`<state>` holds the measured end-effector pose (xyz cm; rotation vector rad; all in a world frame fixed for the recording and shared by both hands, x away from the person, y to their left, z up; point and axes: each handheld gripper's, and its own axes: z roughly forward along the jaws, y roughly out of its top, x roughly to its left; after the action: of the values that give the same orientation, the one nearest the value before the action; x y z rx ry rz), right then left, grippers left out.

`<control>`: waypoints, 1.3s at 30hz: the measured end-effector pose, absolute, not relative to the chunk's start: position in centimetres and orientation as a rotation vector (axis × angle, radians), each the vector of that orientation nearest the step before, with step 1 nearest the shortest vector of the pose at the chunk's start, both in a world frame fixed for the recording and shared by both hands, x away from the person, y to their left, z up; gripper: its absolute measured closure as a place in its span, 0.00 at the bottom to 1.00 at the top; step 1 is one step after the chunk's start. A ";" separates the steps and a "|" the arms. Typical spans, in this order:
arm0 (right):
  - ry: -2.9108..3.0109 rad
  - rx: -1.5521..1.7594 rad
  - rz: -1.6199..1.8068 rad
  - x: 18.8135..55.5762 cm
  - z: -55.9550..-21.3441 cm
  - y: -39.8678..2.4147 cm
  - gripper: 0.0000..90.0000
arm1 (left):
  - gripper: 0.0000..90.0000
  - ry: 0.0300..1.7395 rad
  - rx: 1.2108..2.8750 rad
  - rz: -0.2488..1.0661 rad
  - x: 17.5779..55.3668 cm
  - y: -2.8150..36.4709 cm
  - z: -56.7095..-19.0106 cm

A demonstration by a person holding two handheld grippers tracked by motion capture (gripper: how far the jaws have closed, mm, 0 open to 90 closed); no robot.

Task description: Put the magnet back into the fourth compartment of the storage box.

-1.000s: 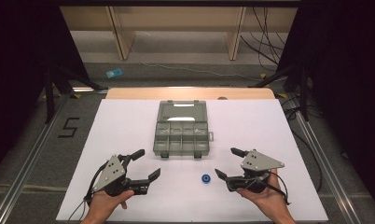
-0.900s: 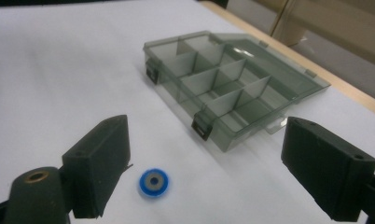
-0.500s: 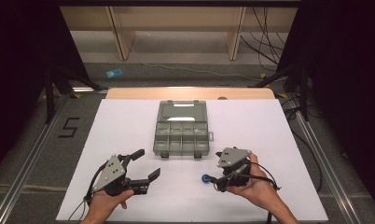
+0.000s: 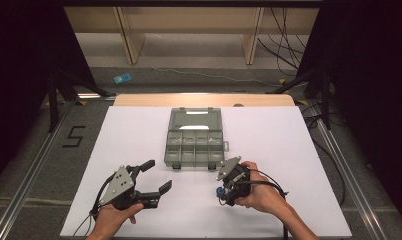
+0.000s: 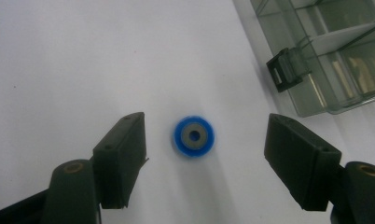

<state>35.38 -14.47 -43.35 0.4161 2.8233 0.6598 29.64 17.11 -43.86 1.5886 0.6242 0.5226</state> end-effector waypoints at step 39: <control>3.020 0.341 0.350 38.0 -45.7 -11.9 0.69 | 0.19 0.624 1.590 0.522 29.7 17.1 -43.9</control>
<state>37.97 -11.91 -45.74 0.3405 3.0199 0.3496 29.66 17.09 -43.88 1.5896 0.6240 0.5217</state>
